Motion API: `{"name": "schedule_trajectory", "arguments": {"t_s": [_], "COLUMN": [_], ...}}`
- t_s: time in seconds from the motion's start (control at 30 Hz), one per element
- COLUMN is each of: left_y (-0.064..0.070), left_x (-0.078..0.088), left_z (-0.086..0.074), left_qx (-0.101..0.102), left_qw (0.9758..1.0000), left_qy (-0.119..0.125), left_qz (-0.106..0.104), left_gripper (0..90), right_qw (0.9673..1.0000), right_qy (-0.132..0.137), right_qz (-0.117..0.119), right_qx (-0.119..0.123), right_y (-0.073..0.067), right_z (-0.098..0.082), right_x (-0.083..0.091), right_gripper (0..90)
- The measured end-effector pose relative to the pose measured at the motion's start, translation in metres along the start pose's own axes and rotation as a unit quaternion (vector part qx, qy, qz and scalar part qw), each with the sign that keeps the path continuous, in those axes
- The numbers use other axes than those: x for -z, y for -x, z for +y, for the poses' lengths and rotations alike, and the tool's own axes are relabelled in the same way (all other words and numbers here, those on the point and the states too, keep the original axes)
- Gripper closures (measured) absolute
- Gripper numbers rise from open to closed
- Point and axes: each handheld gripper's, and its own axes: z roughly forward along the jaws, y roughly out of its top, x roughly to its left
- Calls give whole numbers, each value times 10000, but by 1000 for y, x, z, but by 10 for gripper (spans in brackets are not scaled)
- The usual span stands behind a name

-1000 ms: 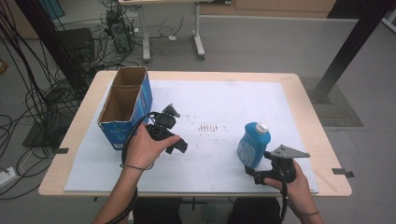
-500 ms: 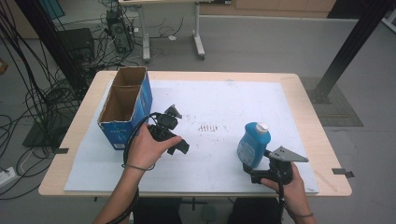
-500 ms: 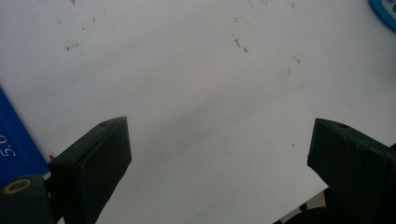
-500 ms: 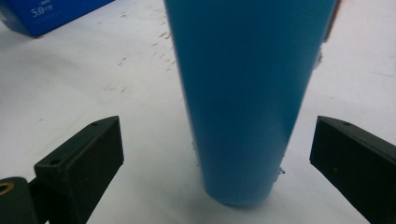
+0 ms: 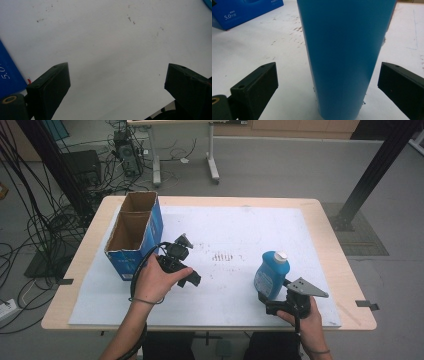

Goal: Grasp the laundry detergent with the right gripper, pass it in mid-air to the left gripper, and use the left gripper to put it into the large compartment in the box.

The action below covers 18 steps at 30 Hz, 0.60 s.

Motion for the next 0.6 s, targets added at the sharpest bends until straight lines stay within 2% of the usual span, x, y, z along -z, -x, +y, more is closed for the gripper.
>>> {"name": "schedule_trajectory", "arguments": {"t_s": [0.2, 0.6], "left_y": [0, 2], "left_x": [1, 4], "left_z": [-1, -2], "left_qx": [-4, -46], "left_qw": [10000, 10000], "left_qy": [1, 17], "left_qz": [9, 5], "left_gripper": [66, 66], "right_qw": [9997, 9988], "right_qy": [241, 479], "right_qz": [-30, -89], "right_qx": [-17, -55], "right_y": [-1, -2], "right_z": [-2, -3], "right_x": [-1, -5], "right_gripper": [25, 25]}}
